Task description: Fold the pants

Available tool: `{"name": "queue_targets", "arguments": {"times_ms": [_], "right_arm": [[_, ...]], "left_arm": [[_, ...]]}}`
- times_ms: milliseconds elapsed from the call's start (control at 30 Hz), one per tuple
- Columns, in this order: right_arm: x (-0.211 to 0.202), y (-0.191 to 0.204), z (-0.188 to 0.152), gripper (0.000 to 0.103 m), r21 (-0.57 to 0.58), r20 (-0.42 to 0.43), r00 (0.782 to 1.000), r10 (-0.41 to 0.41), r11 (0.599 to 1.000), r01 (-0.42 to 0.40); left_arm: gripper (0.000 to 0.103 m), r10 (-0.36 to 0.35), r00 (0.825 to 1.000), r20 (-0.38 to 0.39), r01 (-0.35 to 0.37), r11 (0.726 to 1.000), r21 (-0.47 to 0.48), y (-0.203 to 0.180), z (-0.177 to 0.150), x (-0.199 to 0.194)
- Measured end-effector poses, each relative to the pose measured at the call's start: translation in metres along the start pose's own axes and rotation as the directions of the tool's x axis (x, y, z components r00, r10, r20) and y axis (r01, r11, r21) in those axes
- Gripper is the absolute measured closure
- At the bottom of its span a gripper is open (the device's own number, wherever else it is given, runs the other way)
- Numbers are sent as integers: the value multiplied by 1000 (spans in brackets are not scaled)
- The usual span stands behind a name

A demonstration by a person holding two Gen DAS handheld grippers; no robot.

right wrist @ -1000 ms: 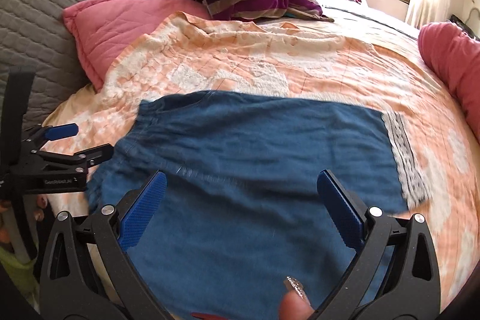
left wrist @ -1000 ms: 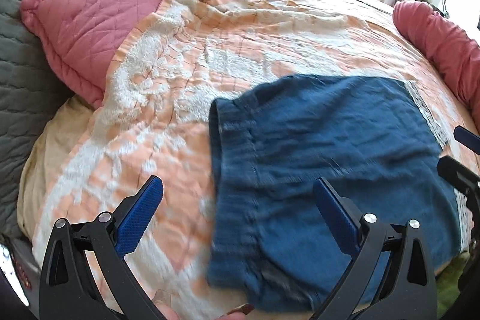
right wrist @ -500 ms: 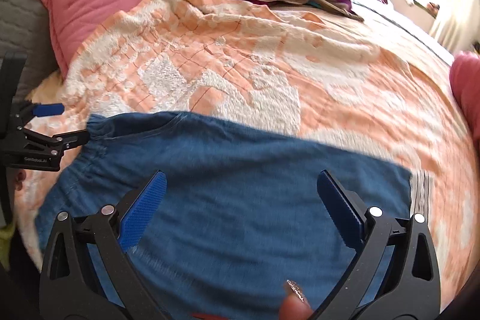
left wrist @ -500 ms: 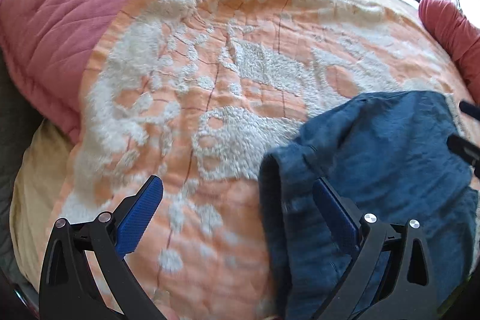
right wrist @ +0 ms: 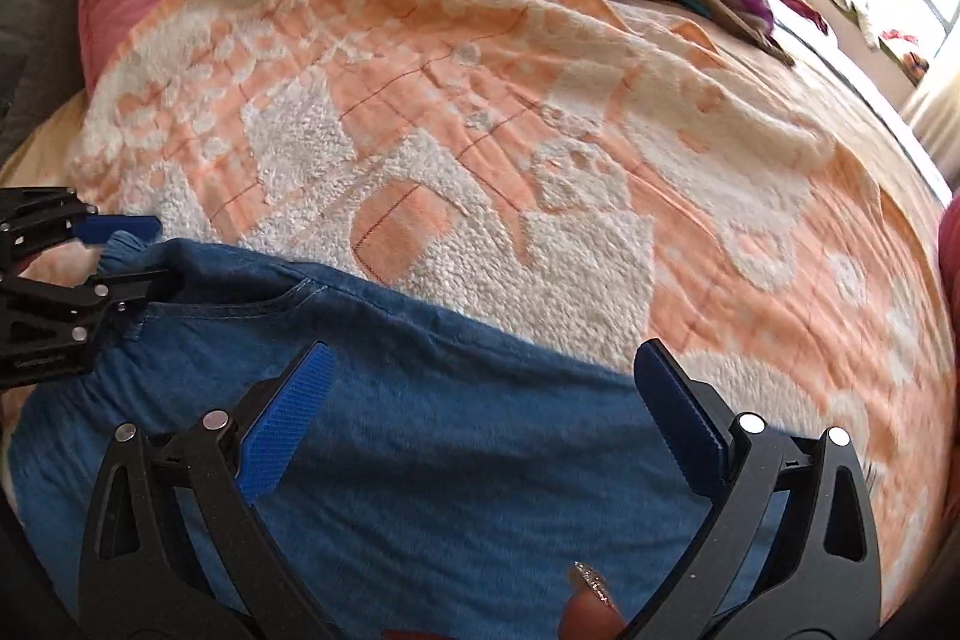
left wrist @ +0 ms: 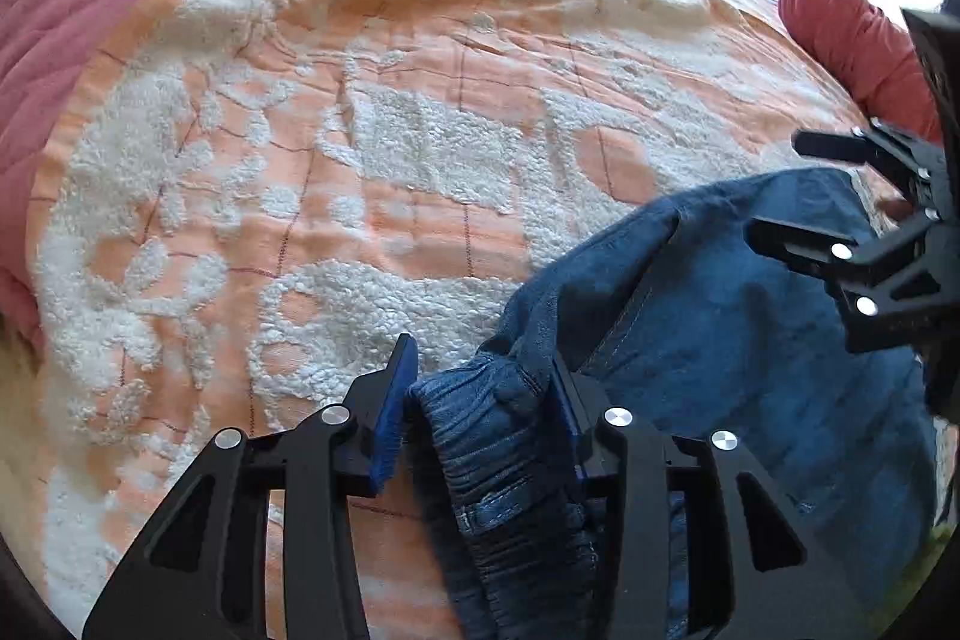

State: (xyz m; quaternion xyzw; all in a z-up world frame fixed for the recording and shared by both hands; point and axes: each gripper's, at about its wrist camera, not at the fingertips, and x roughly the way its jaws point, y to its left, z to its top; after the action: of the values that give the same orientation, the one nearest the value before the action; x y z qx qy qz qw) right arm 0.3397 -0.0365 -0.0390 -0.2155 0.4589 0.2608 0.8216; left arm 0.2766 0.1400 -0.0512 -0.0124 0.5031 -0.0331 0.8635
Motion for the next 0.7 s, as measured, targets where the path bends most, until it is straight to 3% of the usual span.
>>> {"name": "queue_targets", "arguments": {"times_ms": [400,467,533,600,700], "right_arm": [[11,30,10,9,-273,-9,1000,20,962,-22],[12,37,7,29,-309,-6,999,31,951,-31],[11,41,3,71,-304,-30,994,106,946,-110],[8,45,-3,87,-309,-23,994,106,945,-107],[-2,44,-12,98,-285,19,997,81,956,-72]], "left_arm": [[71,-4,985,170,-8,998,68,-7,-11,-52],[71,-1,986,168,-13,997,79,-8,-12,-51],[71,4,988,157,-17,997,82,-6,-13,-47],[71,9,989,150,-20,997,78,-5,-15,-45],[71,9,988,153,-21,997,76,-4,-14,-45]]}}
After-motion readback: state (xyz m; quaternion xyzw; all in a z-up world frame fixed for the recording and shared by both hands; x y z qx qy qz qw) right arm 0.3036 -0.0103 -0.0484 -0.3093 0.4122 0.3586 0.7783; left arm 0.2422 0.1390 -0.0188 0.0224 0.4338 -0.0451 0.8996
